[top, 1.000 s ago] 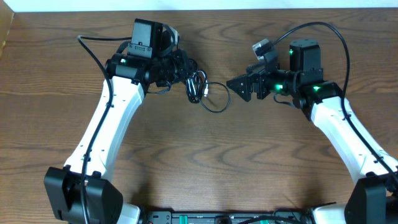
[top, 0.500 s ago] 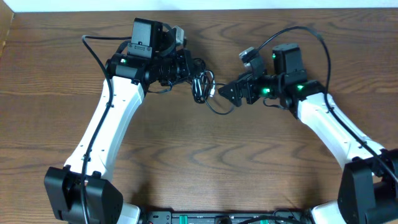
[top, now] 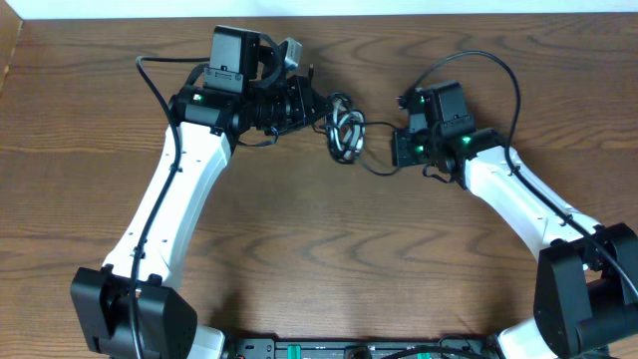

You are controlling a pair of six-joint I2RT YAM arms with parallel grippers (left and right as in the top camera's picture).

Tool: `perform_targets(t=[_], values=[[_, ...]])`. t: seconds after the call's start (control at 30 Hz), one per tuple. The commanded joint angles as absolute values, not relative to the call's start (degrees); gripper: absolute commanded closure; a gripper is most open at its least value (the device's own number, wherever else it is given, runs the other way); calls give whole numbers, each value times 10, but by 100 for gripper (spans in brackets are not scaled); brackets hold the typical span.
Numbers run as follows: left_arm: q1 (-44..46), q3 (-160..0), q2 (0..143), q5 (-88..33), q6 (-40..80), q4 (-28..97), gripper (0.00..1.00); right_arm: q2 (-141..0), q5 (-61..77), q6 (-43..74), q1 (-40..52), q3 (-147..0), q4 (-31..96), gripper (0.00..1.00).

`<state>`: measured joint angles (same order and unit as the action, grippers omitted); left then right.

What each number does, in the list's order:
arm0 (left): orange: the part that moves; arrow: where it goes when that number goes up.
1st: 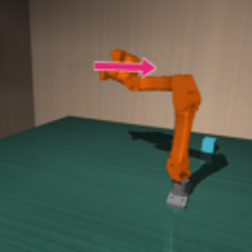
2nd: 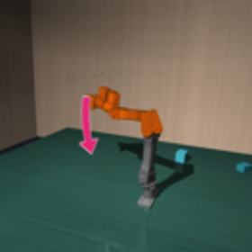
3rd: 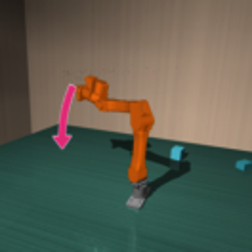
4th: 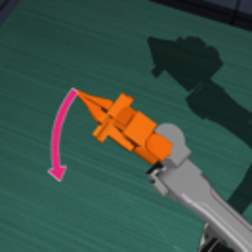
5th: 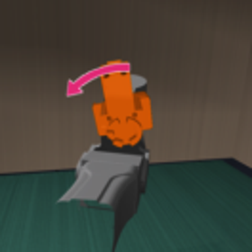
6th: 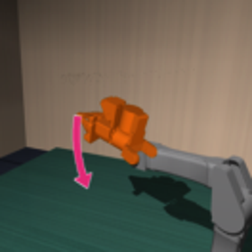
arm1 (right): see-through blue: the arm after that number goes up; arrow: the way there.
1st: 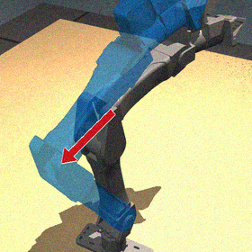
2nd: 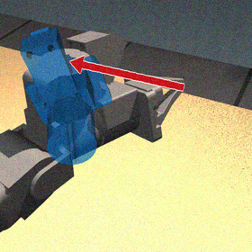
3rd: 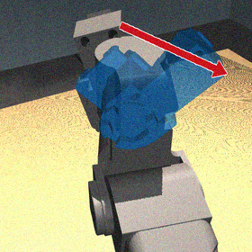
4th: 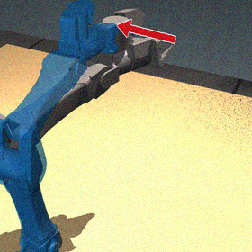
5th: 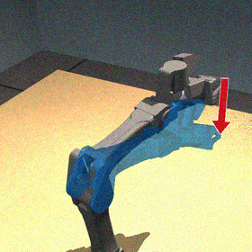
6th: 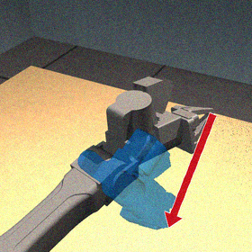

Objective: Untangle cables

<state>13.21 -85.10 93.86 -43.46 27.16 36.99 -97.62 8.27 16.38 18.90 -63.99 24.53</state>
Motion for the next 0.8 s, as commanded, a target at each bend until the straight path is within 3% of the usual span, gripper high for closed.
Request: perform_targets(t=[0.0, 0.17, 0.4, 0.47, 0.5, 0.57, 0.67, 0.77], values=[[108, -856, 940, -448, 261, 367, 93, -979, -103, 259, 171, -649, 286, 99], [78, -856, 940, -443, 228, 374, 93, -979, -96, 249, 126, -649, 331, 99], [69, -856, 940, -443, 201, 381, 92, -979, 36, 169, 99, -649, 325, 96], [72, -856, 940, -443, 191, 388, 93, -979, 48, 169, 104, -649, 326, 80], [74, -856, 940, -443, 187, 390, 92, -979, 47, 169, 107, -649, 326, 68], [77, -856, 940, -442, 180, 396, 92, -979, 47, 169, 116, -649, 325, 31], [79, -856, 940, -441, 180, 398, 93, -979, 47, 169, 124, -649, 326, 12], [78, -856, 940, -441, 180, 398, 93, -979, 47, 169, 129, -649, 326, 3]])
